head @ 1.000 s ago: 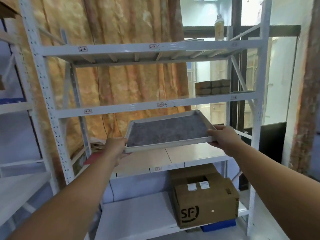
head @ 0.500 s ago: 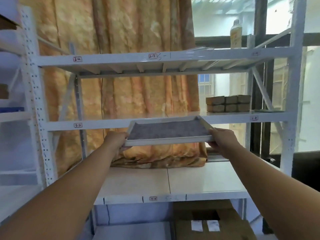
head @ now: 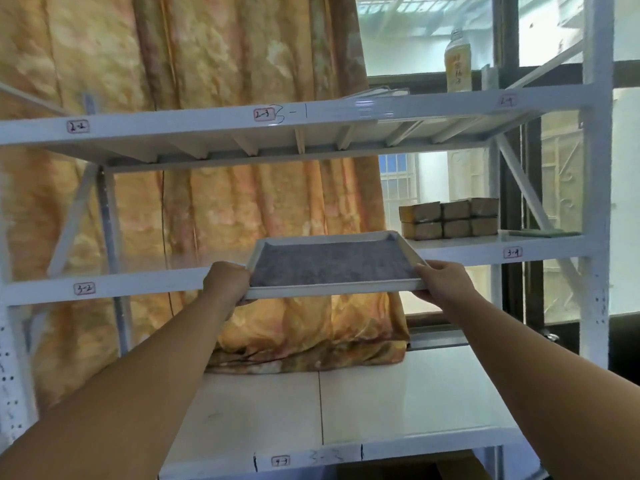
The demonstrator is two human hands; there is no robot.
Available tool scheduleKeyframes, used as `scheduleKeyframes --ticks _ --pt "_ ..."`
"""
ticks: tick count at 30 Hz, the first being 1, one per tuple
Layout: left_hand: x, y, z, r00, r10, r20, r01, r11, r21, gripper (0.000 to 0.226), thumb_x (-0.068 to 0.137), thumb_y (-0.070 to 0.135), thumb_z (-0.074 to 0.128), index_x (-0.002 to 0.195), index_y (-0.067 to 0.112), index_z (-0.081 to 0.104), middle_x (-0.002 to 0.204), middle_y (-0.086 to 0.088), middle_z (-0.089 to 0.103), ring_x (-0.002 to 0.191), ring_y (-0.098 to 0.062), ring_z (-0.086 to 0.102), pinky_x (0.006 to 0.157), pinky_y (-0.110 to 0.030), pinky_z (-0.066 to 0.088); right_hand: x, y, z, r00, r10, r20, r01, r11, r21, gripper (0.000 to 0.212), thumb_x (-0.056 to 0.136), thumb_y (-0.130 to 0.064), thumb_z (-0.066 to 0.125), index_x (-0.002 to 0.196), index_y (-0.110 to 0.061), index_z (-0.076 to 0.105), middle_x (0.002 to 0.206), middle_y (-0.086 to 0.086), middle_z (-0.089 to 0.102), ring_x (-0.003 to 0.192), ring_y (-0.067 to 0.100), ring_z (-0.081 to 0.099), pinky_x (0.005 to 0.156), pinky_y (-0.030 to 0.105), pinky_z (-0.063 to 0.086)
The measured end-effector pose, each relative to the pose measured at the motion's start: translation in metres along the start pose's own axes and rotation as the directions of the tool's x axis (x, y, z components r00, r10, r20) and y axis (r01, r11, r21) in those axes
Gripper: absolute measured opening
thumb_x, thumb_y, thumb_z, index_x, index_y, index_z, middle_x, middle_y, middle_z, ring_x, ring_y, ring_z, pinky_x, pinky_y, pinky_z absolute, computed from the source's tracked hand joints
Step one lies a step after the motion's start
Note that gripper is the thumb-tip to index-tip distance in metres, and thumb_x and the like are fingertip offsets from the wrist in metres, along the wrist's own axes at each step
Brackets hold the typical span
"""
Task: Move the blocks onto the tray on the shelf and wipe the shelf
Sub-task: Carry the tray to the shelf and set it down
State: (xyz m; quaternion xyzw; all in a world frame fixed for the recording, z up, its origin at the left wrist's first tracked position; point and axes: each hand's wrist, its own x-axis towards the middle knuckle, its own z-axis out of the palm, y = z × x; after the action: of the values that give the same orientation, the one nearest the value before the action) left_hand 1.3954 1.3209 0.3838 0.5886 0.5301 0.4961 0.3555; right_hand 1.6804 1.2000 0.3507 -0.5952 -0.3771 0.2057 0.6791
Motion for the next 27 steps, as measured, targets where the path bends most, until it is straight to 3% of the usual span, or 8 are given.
scheduleKeyframes --ticks 4,6,9,12,15,19,23,27 --pt "0.047 0.01 0.025 0.998 -0.013 0.069 0.014 1.0 -0.021 0.007 0.088 -0.001 0.057 0.081 -0.004 0.056 0.079 -0.015 0.055 0.062 -0.03 0.058 0.036 -0.035 0.053 0.039 -0.003 0.008 0.998 -0.034 -0.057 0.031 0.998 -0.062 0.026 0.091 -0.007 0.056 0.114 0.002 0.063 0.081 0.006 0.058 0.073 0.021 0.06 0.062 0.028 0.056" --pt "0.072 0.014 0.036 0.993 0.002 0.122 0.0 1.0 -0.017 0.014 0.089 0.002 0.058 0.077 -0.001 0.054 0.083 -0.016 0.053 0.072 -0.034 0.061 0.052 -0.045 0.06 0.061 -0.01 0.015 0.995 -0.043 -0.087 0.033 0.994 -0.105 0.023 0.091 -0.008 0.056 0.109 0.005 0.064 0.08 0.009 0.059 0.077 0.025 0.063 0.071 0.034 0.057" --pt "0.109 0.019 0.045 0.989 0.023 0.144 -0.023 1.0 0.001 0.01 0.09 0.001 0.056 0.095 -0.008 0.056 0.092 -0.021 0.053 0.084 -0.039 0.061 0.075 -0.05 0.058 0.095 -0.019 0.031 0.992 -0.062 -0.11 0.049 0.992 -0.115 0.018 0.089 -0.004 0.059 0.098 0.011 0.064 0.092 0.022 0.064 0.086 0.035 0.065 0.082 0.043 0.056" --pt "0.15 0.027 0.05 0.986 0.079 0.145 -0.086 0.996 0.037 0.018 0.087 -0.005 0.055 0.104 -0.012 0.057 0.103 -0.027 0.057 0.091 -0.043 0.063 0.065 -0.048 0.058 0.125 -0.023 0.05 0.993 -0.052 -0.108 0.038 0.992 -0.123 0.028 0.084 -0.012 0.068 0.1 0.011 0.063 0.082 0.013 0.059 0.07 0.025 0.062 0.073 0.035 0.057" --pt "0.178 0.033 0.056 0.983 0.103 0.151 -0.118 0.988 0.097 0.011 0.089 -0.004 0.054 0.098 -0.009 0.056 0.103 -0.027 0.056 0.09 -0.042 0.063 0.059 -0.041 0.056 0.152 -0.021 0.065 0.992 -0.004 -0.129 -0.015 0.989 -0.146 0.031 0.083 -0.011 0.069 0.106 0.008 0.06 0.082 0.012 0.057 0.068 0.024 0.062 0.063 0.031 0.057" --pt "0.208 0.036 0.07 0.978 0.129 0.165 -0.157 0.973 0.168 0.016 0.09 -0.004 0.052 0.105 -0.008 0.056 0.1 -0.023 0.052 0.085 -0.034 0.055 0.051 -0.034 0.05 0.189 -0.019 0.077 0.987 0.021 -0.162 -0.047 0.986 -0.159 0.031 0.084 -0.007 0.066 0.11 0.009 0.059 0.084 0.015 0.059 0.078 0.032 0.069 0.072 0.036 0.06" --pt "0.231 0.04 0.084 0.975 0.133 0.179 -0.166 0.968 0.19 0.026 0.091 -0.003 0.05 0.115 -0.011 0.052 0.099 -0.021 0.049 0.073 -0.029 0.053 0.047 -0.032 0.045 0.22 -0.017 0.083 0.984 0.052 -0.172 -0.084 0.979 -0.188 0.03 0.087 -0.008 0.064 0.113 0.005 0.057 0.078 0.015 0.06 0.071 0.032 0.069 0.074 0.037 0.06" --pt "0.254 0.046 0.104 0.978 0.149 0.145 -0.178 0.961 0.214 0.025 0.089 -0.004 0.052 0.113 -0.011 0.052 0.099 -0.022 0.049 0.084 -0.032 0.053 0.049 -0.033 0.047 0.256 -0.011 0.084 0.983 0.051 -0.175 -0.091 0.97 -0.226 0.029 0.089 -0.006 0.06 0.115 0.006 0.055 0.074 0.015 0.06 0.063 0.029 0.067 0.068 0.035 0.059"
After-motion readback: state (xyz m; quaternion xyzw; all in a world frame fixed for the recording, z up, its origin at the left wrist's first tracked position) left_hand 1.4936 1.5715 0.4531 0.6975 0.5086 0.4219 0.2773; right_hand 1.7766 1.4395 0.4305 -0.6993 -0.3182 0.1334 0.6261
